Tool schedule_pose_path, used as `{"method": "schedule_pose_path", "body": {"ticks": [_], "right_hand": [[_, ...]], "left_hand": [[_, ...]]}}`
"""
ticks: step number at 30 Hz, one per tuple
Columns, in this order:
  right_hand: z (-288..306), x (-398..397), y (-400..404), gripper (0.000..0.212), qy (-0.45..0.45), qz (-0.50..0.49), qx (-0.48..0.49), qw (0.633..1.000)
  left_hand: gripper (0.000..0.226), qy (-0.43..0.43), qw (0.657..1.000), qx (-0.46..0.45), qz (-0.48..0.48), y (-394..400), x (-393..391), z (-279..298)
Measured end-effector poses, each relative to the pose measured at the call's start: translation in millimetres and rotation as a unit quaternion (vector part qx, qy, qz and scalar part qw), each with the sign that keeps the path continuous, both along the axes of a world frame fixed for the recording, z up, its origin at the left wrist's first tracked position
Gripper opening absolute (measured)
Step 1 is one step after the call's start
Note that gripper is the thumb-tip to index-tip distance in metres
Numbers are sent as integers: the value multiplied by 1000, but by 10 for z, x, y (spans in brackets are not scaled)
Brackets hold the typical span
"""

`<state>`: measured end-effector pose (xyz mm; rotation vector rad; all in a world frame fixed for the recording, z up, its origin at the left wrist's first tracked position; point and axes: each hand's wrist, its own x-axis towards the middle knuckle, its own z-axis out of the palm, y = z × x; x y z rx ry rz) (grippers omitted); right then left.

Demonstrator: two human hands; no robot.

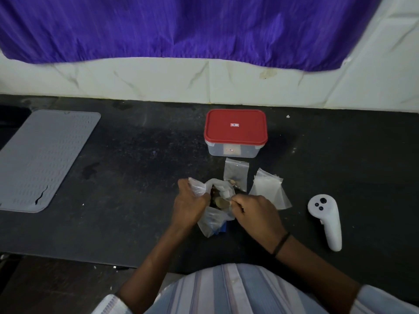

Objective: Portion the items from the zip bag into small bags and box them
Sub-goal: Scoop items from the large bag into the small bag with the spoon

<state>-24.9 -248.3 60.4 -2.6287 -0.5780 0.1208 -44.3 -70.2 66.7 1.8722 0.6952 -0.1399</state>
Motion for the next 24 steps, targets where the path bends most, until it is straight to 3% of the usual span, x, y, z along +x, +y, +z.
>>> {"method": "schedule_pose_path", "body": {"ticks": [5,11,17,20,24], "right_hand": [[-95,-22,103,18,-17,-24,11,999],[-176,-2,96,18,15,-55,77,995],[-221,25,106,22,121,-98,165,974],[-194,18,95,24,195,-139,244,940],[-197,-34,71,21,241,-184,311,901]], "left_hand": [[28,12,992,-112,59,43,7,-51],[53,19,976,-199,89,117,15,-128],[39,-31,943,-323,67,181,-3,-140],[39,-31,949,-304,71,231,-13,-170],[21,-39,980,-180,75,217,-27,-132]]}}
